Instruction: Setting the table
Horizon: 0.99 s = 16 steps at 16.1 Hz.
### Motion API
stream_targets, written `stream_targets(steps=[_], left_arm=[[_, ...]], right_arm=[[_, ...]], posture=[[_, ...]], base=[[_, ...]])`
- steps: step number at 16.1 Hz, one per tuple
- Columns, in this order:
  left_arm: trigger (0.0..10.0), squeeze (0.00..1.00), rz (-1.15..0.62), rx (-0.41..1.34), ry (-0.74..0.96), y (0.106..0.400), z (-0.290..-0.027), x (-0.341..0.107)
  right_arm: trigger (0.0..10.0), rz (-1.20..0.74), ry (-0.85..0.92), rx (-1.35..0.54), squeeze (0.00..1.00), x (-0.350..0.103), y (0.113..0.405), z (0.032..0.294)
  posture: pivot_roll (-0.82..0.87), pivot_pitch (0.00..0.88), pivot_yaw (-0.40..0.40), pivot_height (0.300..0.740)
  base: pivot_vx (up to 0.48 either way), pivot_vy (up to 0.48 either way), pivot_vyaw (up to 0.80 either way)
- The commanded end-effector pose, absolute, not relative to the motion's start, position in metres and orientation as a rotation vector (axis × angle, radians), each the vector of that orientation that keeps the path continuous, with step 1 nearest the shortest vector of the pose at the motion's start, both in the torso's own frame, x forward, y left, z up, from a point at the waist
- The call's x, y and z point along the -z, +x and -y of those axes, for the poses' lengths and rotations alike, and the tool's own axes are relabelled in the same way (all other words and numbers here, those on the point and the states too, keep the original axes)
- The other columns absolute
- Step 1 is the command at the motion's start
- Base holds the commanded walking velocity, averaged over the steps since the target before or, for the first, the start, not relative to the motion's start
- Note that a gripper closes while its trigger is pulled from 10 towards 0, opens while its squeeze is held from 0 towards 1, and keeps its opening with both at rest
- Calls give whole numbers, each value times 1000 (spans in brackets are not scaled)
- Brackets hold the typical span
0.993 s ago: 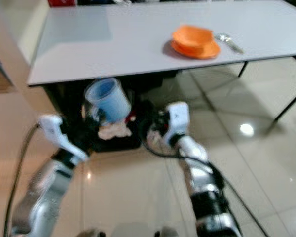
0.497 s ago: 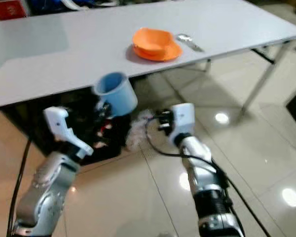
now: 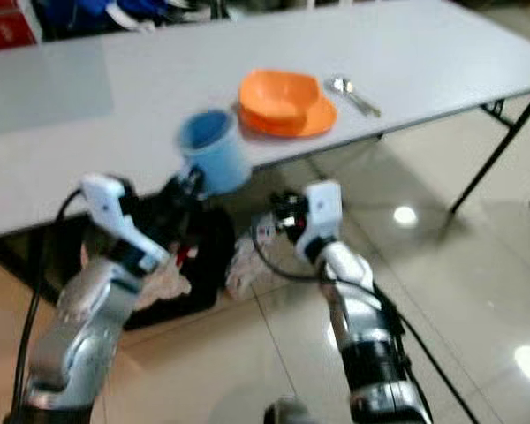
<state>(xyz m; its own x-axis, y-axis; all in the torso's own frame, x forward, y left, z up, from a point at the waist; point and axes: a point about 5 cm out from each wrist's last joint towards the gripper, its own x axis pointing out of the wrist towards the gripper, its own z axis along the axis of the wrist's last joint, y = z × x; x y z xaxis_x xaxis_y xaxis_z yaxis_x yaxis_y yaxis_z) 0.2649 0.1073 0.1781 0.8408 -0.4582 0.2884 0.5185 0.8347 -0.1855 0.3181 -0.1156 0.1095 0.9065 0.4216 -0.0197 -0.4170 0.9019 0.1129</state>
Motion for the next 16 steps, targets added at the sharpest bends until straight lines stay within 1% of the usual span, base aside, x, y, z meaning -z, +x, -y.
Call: stream_targets(steps=[1,10,14,16], left_arm=[[10000,0,253,506,-240,267,-113,-182],[10000,0,260,479,-201,277,-110,-184],[10000,0,265,443,-189,281,-115,-185],[10000,0,277,421,-177,283,-115,-189]], right_arm=[[10000,-21,128,-463,0,-117,319,105],[10000,-23,102,-456,0,-117,319,103],[10000,-24,117,-476,0,-117,317,100],[10000,-12,132,-473,0,-119,316,101]], posture=[[-114,71,13,740],[-117,73,18,740],[-120,73,23,740],[-120,75,24,740]], base=[[480,0,0],[480,0,0],[480,0,-800],[467,0,0]])
